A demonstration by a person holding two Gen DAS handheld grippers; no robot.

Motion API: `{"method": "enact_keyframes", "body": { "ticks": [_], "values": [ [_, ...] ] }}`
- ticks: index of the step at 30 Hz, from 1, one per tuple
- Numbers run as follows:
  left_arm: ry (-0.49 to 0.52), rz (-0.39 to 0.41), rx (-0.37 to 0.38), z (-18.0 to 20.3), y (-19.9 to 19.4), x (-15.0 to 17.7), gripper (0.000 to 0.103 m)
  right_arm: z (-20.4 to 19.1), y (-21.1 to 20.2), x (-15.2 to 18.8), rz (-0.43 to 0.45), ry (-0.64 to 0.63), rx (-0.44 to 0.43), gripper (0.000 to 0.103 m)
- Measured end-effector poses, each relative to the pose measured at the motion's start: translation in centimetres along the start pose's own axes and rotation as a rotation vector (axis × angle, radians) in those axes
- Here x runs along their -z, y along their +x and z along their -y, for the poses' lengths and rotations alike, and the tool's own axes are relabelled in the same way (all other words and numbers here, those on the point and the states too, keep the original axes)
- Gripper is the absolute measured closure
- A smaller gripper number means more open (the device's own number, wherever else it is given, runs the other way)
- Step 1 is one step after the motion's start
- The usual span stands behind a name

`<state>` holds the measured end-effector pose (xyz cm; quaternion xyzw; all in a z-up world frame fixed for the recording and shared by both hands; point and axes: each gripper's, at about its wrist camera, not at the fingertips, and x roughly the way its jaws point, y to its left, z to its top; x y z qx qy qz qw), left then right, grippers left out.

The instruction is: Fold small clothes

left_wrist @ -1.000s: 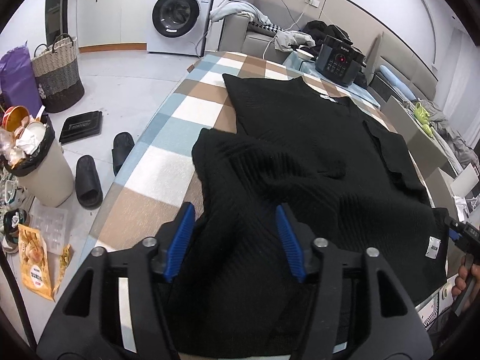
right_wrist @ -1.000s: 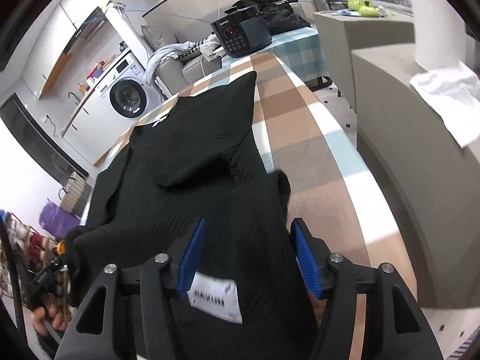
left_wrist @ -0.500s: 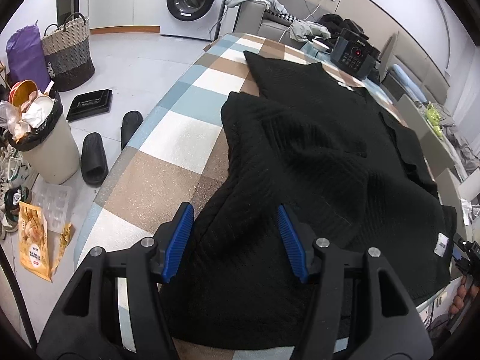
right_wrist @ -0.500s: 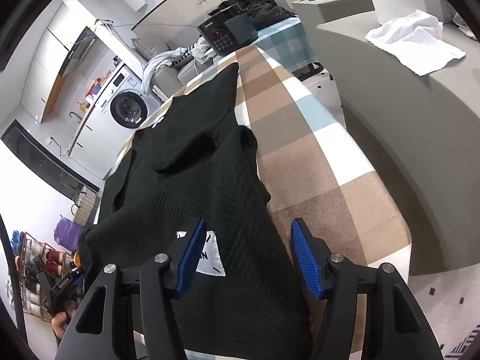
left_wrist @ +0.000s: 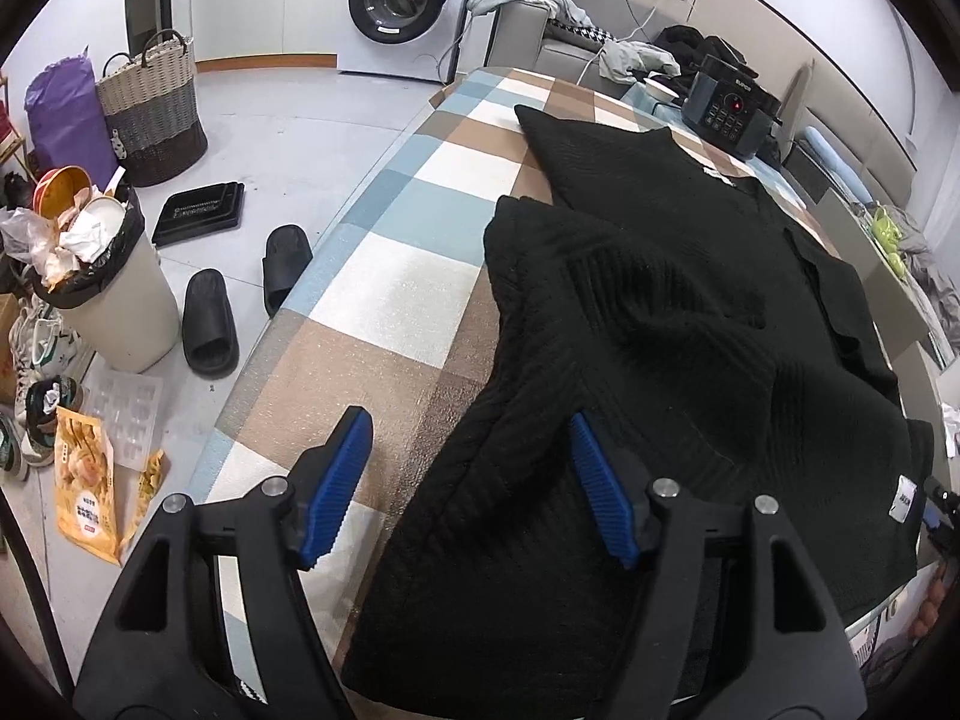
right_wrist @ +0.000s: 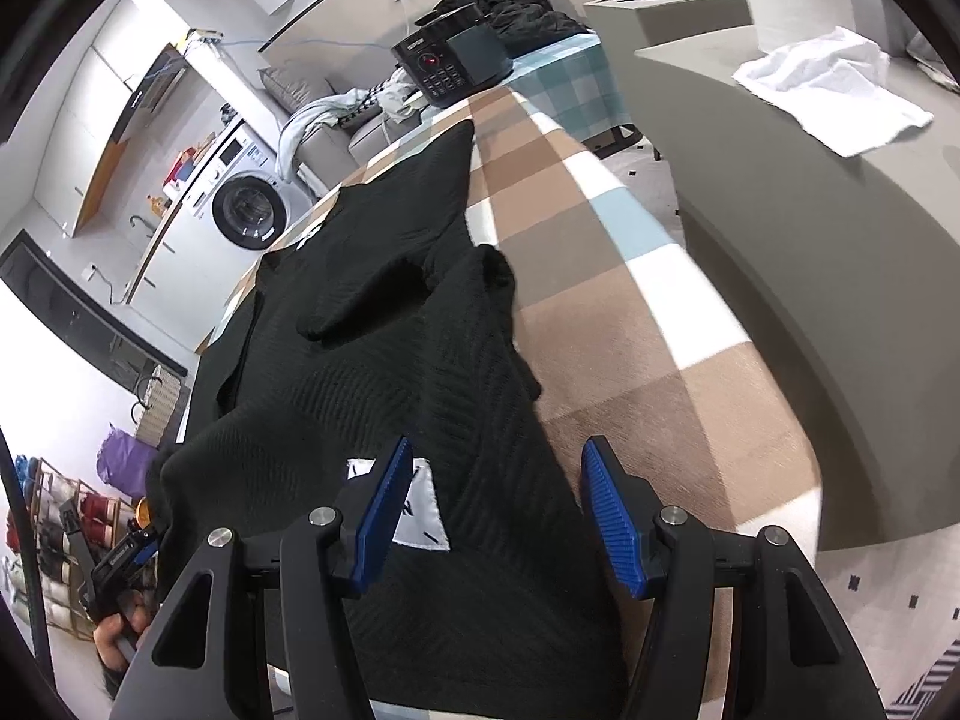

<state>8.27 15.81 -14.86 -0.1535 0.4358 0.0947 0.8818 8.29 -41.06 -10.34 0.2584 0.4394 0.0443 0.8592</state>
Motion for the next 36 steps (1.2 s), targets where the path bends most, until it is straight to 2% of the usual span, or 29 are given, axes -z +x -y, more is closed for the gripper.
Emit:
{"method": "enact_keyframes", "body": {
  "ticks": [7, 8, 9, 10, 11, 12, 13, 14, 17, 19, 23, 27, 31, 36],
  "values": [
    [0.042, -0.013, 0.038, 1.1, 0.8, 0.1, 0.040, -0.3, -0.2, 0.4, -0.006, -0.025, -0.003, 0.043],
    [0.044, -0.011, 0.054, 1.3, 0.8, 0.2, 0.044, -0.2, -0.2, 0.5, -0.004, -0.030, 0.001, 0.043],
    [0.045, -0.002, 0.066, 1.5, 0.8, 0.4, 0.060, -0.2, -0.2, 0.6, -0.004, -0.037, 0.005, 0.046],
    [0.051, 0.000, 0.071, 1.6, 0.7, 0.5, 0.081, -0.3, -0.1, 0.7, -0.004, -0.052, 0.012, 0.056],
    [0.057, 0.002, 0.082, 1.7, 0.6, 0.7, 0.089, -0.5, -0.1, 0.8, -0.005, -0.065, 0.018, 0.063],
    [0.051, 0.012, 0.106, 1.8, 0.2, 0.9, 0.096, -0.7, 0.0, 0.9, -0.006, -0.089, 0.026, 0.078],
    [0.047, 0.023, 0.113, 1.8, -0.1, 1.1, 0.098, -0.9, 0.1, 1.0, -0.006, -0.111, 0.029, 0.093],
    [0.045, 0.042, 0.116, 1.8, -0.6, 1.2, 0.098, -1.3, 0.0, 1.1, -0.004, -0.138, 0.030, 0.097],
    [0.031, 0.096, 0.127, 1.6, -2.8, 1.5, 0.099, -1.8, -1.4, 1.3, 0.049, -0.164, -0.008, 0.098],
    [0.004, 0.133, 0.162, 1.3, -4.4, 1.6, 0.100, -1.8, -3.0, 1.1, 0.112, -0.159, -0.033, 0.098],
    [-0.006, 0.219, 0.183, 1.6, -7.8, 1.0, 0.100, -2.0, -6.0, 0.0, 0.246, -0.135, -0.100, 0.098],
    [-0.020, 0.281, 0.207, 1.7, -9.9, -0.5, 0.100, -2.6, -7.6, -2.1, 0.346, -0.117, -0.108, 0.098],
    [-0.038, 0.298, 0.206, 2.0, -9.1, -3.0, 0.100, -3.3, -6.7, -4.6, 0.374, -0.112, -0.085, 0.098],
    [-0.057, 0.254, 0.182, 2.8, -4.4, -7.0, 0.100, -3.8, -2.5, -8.2, 0.339, -0.070, -0.054, 0.098]
  ]
}}
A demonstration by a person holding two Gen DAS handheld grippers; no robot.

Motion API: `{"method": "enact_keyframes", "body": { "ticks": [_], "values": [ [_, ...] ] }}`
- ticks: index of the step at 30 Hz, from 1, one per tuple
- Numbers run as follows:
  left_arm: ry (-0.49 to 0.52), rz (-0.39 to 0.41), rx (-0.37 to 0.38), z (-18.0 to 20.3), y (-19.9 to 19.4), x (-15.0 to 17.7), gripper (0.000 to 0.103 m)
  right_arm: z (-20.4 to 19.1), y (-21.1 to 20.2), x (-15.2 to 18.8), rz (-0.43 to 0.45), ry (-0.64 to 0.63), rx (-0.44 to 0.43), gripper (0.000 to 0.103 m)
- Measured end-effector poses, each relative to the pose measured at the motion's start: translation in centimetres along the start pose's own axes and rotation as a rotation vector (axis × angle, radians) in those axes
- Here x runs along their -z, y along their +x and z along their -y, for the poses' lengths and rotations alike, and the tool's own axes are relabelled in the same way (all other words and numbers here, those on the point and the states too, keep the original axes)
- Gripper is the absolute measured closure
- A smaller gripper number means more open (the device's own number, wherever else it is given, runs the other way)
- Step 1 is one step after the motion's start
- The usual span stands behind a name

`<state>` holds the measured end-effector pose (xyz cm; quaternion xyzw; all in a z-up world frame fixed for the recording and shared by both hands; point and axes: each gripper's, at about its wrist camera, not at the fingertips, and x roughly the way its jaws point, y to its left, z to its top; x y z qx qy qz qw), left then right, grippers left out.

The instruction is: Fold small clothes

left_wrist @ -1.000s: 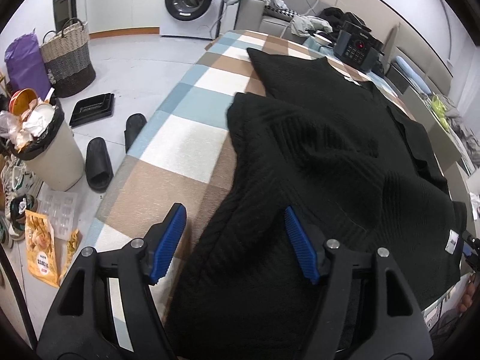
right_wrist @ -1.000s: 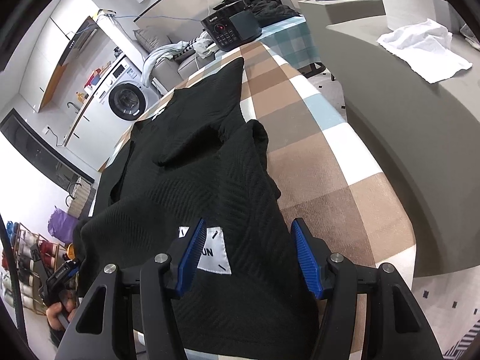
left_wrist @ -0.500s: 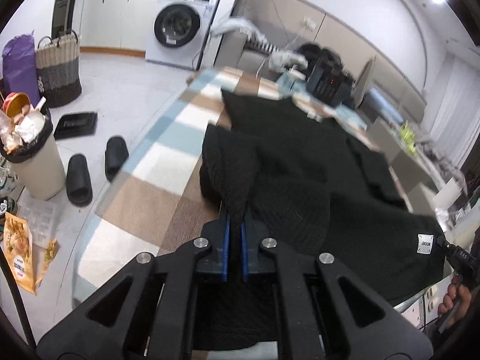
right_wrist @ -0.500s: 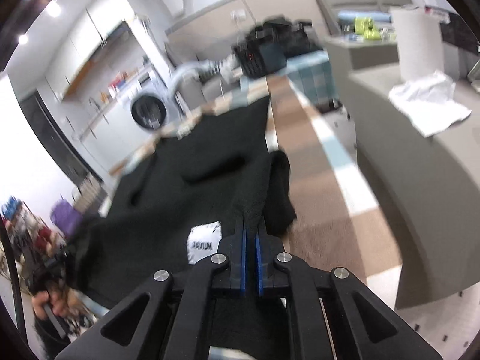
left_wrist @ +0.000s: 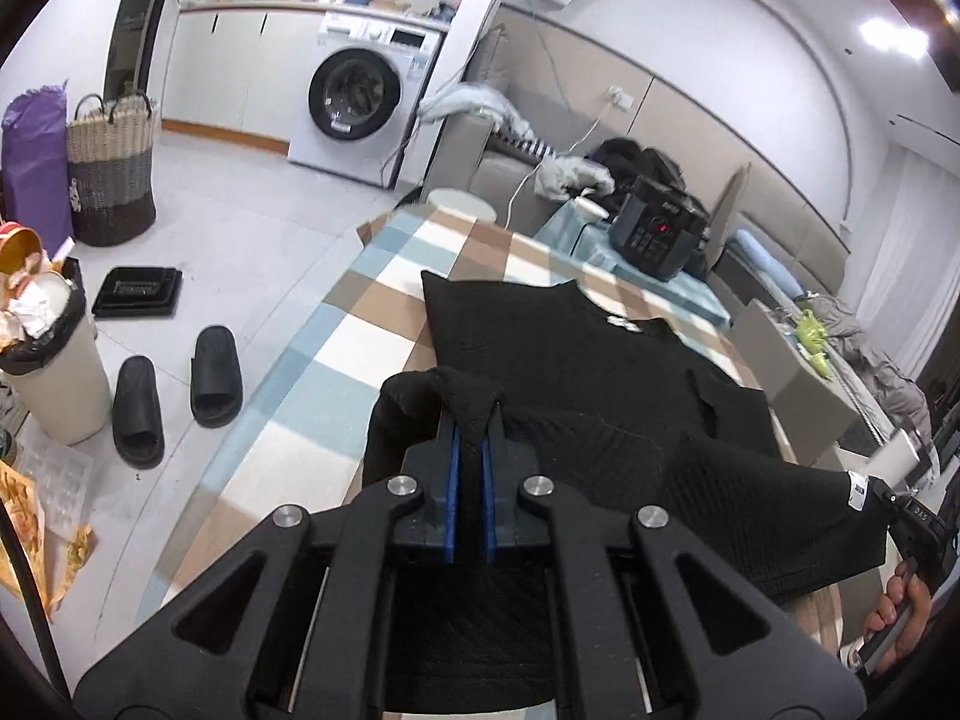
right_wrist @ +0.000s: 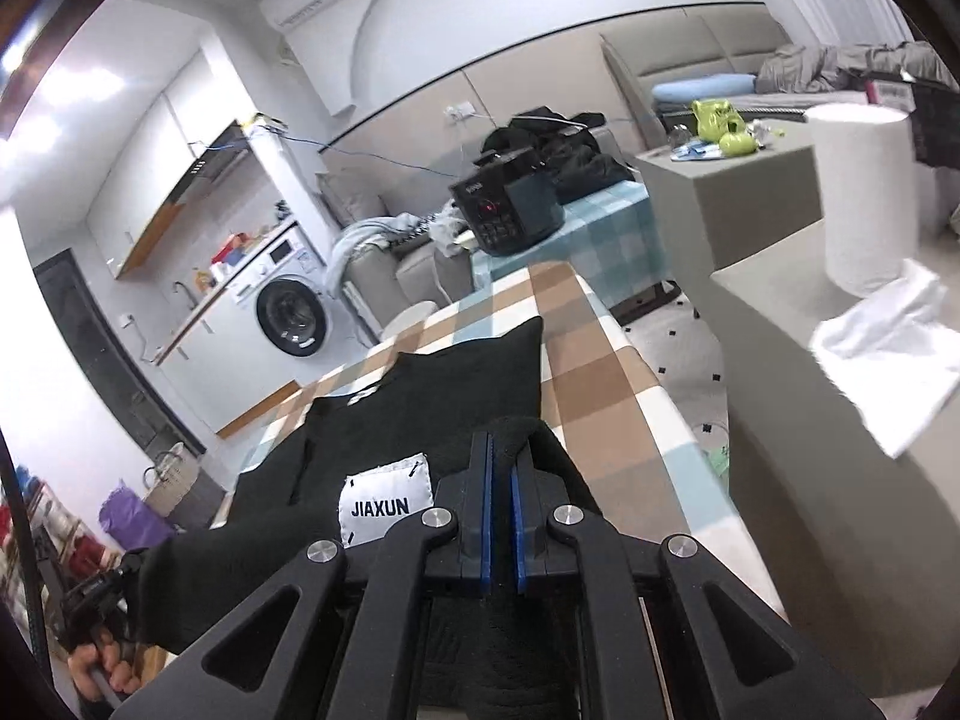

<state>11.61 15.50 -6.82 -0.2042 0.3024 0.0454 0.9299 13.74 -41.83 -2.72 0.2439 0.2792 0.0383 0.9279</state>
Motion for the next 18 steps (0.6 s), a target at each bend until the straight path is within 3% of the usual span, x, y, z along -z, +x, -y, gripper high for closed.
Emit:
{"method": "enact_keyframes", "body": {
  "ticks": [8, 9, 11, 13, 14, 18],
  "values": [
    [-0.005, -0.090, -0.075, 0.0, 8.4, -0.9, 0.098, 0.9, 8.4, -0.6, -0.101, 0.035, 0.083, 0.098],
    [-0.003, -0.110, -0.085, 0.0, 9.0, -0.8, 0.095, 1.3, 9.2, -0.6, -0.131, 0.046, 0.106, 0.093],
    [0.001, -0.135, -0.099, -0.1, 9.8, -0.5, 0.080, 2.0, 9.7, -0.2, -0.175, 0.079, 0.120, 0.088],
    [0.000, -0.141, -0.119, -0.5, 9.8, 0.0, 0.037, 2.7, 9.4, 0.1, -0.191, 0.103, 0.105, 0.060],
    [-0.006, -0.138, -0.125, -0.8, 9.6, 0.3, 0.032, 3.1, 8.7, 0.5, -0.196, 0.113, 0.082, 0.055],
    [-0.013, -0.183, -0.100, -1.7, 9.5, 1.8, 0.032, 3.7, 6.7, 1.9, -0.219, 0.114, 0.062, 0.054]
  ]
}}
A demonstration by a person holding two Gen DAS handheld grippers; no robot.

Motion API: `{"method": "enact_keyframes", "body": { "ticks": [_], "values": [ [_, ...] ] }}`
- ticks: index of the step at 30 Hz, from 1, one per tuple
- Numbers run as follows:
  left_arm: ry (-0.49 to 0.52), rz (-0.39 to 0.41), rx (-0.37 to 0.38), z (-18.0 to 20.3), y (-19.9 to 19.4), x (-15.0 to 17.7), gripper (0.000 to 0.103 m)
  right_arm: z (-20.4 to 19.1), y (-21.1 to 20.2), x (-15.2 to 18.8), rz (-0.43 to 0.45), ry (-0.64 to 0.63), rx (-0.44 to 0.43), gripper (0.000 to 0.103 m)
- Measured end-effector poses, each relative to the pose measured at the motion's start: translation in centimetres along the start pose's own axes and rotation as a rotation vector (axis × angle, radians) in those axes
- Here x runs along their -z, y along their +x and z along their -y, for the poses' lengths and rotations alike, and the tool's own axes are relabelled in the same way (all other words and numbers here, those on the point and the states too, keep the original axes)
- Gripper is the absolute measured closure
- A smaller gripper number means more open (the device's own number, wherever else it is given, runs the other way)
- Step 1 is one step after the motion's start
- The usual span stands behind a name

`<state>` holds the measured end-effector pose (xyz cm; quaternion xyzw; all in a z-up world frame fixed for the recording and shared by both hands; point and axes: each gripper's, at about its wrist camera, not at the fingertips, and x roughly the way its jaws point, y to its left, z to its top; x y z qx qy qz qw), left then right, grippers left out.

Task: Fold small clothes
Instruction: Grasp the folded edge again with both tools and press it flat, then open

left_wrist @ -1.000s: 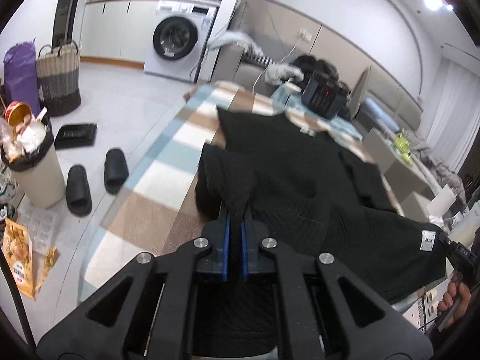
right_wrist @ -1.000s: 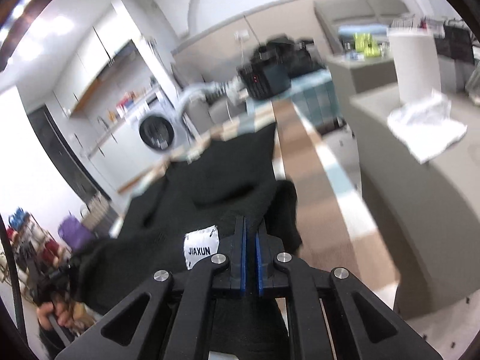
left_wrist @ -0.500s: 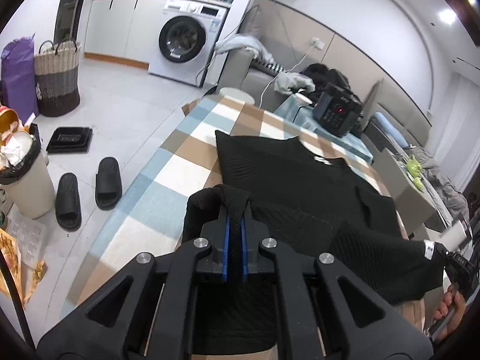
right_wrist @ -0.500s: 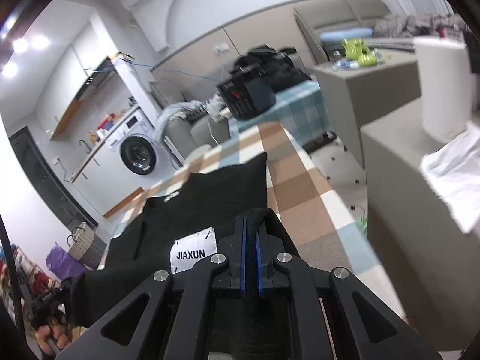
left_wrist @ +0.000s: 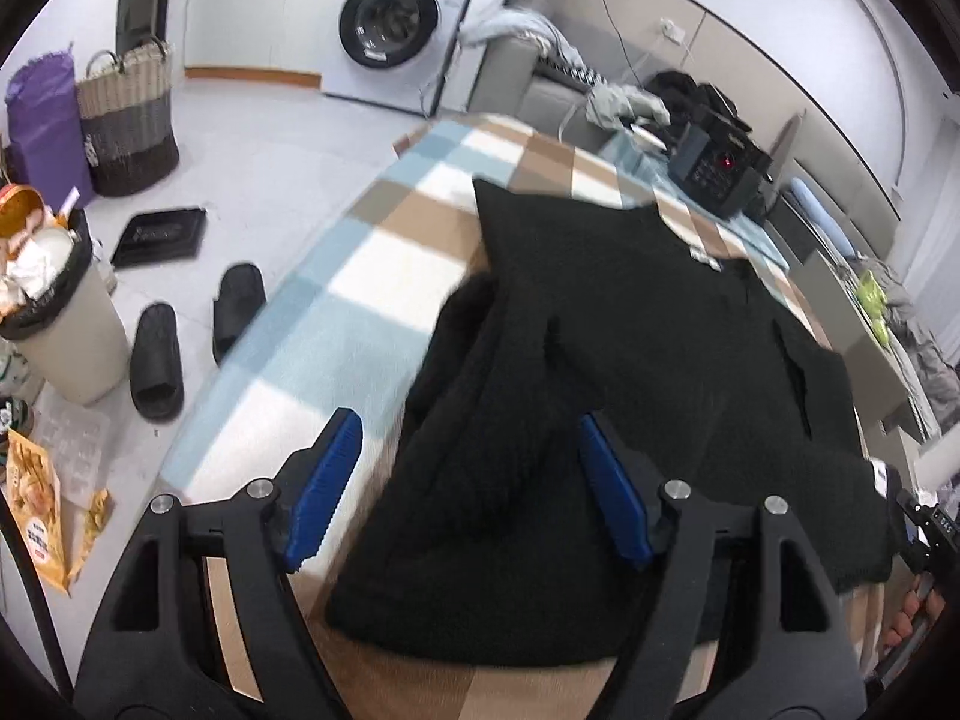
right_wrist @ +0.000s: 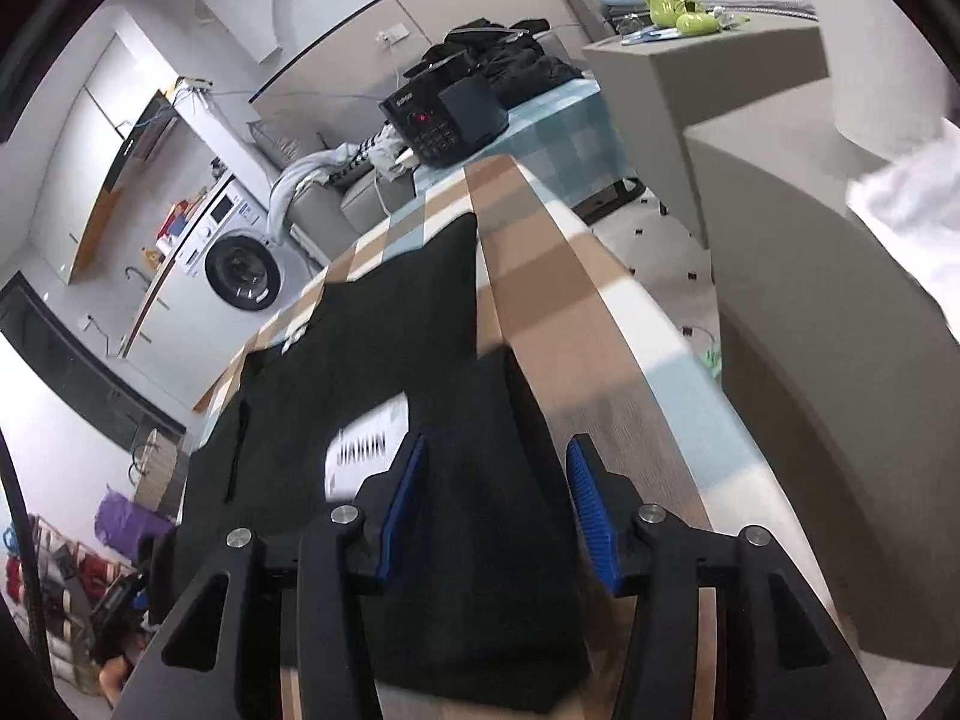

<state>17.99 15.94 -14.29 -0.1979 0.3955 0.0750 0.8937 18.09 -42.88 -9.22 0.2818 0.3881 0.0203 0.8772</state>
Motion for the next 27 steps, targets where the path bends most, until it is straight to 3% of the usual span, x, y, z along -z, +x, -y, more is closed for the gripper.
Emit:
{"method": "enact_keyframes", "body": {
  "ticks": [3, 9, 14, 17, 21, 27],
  "values": [
    [0.000, -0.025, 0.017, 0.1, 0.6, 0.9, 0.032, 0.1, -0.2, 1.3, -0.044, -0.010, -0.036, 0.053],
    [0.013, -0.026, 0.029, 1.0, 1.2, 1.4, 0.033, -1.5, 1.1, 2.4, -0.052, -0.060, -0.024, 0.053],
    [0.043, -0.025, 0.066, 1.7, 1.6, 1.6, 0.063, -2.5, 2.3, 2.6, -0.049, -0.112, -0.001, 0.054],
    [0.085, -0.029, 0.055, 2.5, 1.7, 1.6, 0.075, -3.0, 2.8, 2.6, -0.054, -0.150, 0.023, 0.064],
    [0.127, -0.034, 0.042, 3.0, 1.5, 1.9, 0.078, -3.4, 2.9, 2.9, -0.083, -0.180, 0.021, 0.076],
    [0.153, -0.043, 0.038, 2.5, 0.2, 2.8, 0.079, -3.5, 2.0, 3.9, -0.097, -0.212, 0.031, 0.078]
  ]
}}
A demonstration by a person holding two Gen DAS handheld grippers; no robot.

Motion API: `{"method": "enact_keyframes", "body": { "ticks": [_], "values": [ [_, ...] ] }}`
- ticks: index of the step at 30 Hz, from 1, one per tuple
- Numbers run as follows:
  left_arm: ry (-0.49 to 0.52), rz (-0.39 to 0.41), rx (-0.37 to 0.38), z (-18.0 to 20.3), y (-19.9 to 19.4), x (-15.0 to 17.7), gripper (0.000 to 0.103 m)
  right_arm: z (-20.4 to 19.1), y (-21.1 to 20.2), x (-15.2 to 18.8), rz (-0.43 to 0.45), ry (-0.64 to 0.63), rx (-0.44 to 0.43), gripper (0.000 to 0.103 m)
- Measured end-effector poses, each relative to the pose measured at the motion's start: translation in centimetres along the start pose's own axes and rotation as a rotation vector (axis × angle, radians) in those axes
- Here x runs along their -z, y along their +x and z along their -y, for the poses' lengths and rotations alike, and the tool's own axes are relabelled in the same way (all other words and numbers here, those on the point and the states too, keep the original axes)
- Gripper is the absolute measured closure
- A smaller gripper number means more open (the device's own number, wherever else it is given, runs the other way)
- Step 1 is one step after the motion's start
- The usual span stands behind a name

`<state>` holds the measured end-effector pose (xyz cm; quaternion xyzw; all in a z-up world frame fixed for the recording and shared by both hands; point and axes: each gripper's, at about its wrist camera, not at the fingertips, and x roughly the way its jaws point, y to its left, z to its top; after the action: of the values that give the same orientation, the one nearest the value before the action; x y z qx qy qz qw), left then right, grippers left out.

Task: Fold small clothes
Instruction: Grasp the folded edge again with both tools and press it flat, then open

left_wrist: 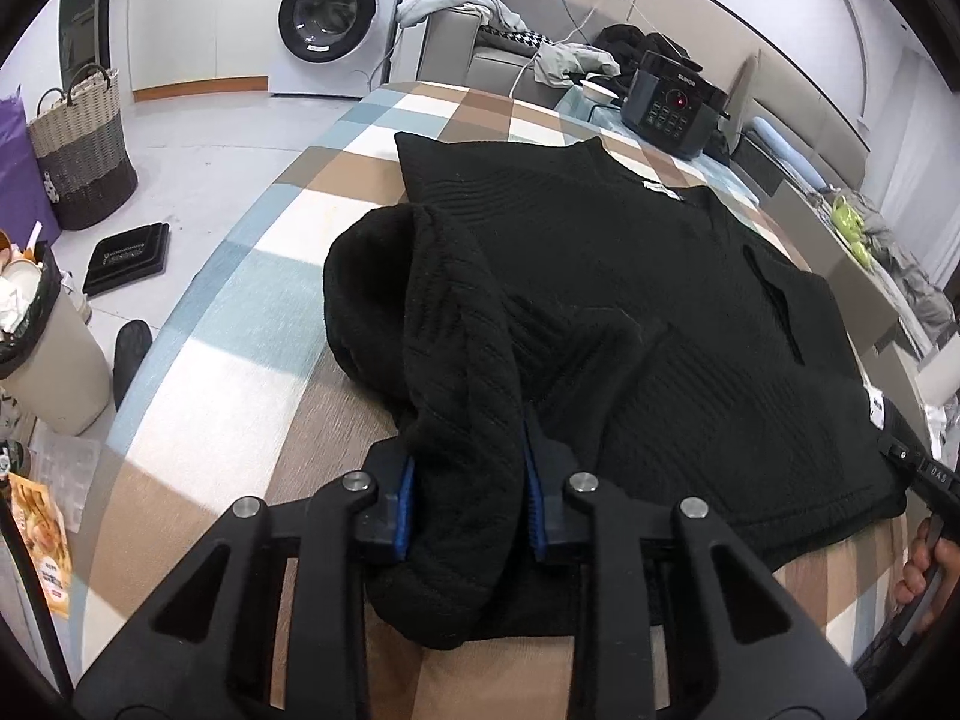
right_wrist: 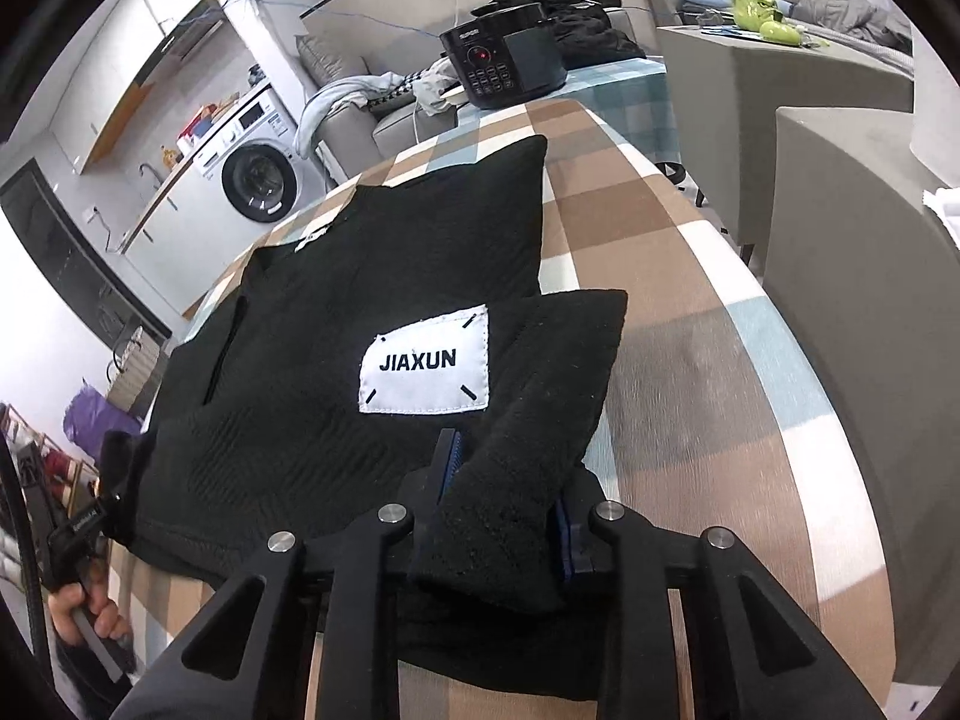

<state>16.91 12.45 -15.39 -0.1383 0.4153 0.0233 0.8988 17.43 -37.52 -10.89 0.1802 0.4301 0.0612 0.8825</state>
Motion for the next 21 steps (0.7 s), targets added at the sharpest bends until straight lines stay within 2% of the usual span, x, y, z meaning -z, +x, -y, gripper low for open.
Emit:
{"method": "enact_keyframes", "body": {
  "ticks": [13, 15, 18, 20, 21],
  "values": [
    [-0.026, 0.012, -0.028, -1.9, -6.6, 5.5, 0.079, 0.8, -4.8, 5.5, -0.017, 0.060, -0.041, 0.078],
    [-0.034, 0.021, -0.023, -2.0, -7.5, 5.9, 0.079, 1.0, -5.0, 5.7, -0.018, 0.052, -0.041, 0.077],
    [-0.057, 0.035, -0.020, -2.5, -8.9, 5.8, 0.079, 1.4, -5.5, 5.0, -0.011, 0.085, -0.044, 0.071],
    [-0.078, 0.051, -0.013, -3.0, -10.2, 5.8, 0.072, 1.7, -6.5, 4.7, 0.024, 0.104, -0.051, 0.066],
    [-0.090, 0.060, -0.009, -3.2, -10.9, 5.9, 0.063, 1.9, -7.0, 4.8, 0.031, 0.111, -0.065, 0.060]
  ]
}}
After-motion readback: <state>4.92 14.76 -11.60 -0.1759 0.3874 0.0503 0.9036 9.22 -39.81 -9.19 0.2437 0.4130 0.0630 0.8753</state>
